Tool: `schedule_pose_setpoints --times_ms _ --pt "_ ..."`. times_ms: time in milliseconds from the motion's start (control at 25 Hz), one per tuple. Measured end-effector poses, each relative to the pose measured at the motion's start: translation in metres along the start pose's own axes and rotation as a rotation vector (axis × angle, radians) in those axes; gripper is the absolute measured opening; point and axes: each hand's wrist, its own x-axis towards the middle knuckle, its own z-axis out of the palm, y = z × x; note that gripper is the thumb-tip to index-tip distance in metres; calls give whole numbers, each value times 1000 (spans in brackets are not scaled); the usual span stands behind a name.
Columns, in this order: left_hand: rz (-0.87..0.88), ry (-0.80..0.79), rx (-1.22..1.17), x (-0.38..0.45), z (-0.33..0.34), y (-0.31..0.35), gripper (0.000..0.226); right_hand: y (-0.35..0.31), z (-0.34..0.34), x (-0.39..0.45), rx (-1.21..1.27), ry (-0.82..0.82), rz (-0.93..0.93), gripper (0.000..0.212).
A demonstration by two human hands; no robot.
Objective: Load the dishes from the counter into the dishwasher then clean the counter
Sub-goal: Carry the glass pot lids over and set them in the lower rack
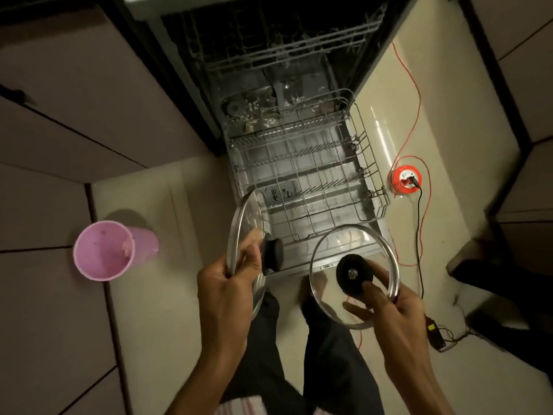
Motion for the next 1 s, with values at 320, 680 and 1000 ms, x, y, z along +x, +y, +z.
schedule_pose_setpoints --times_ms 320,680,1000 --pt "2 -8 -61 86 108 -76 26 75 -22 118 -59 65 73 31" --pt "-7 -15 -110 166 214 -175 32 124 -94 285 -386 250 -188 34" --pt "8 -16 -150 197 251 -210 33 108 -114 395 -772 272 -469 47"
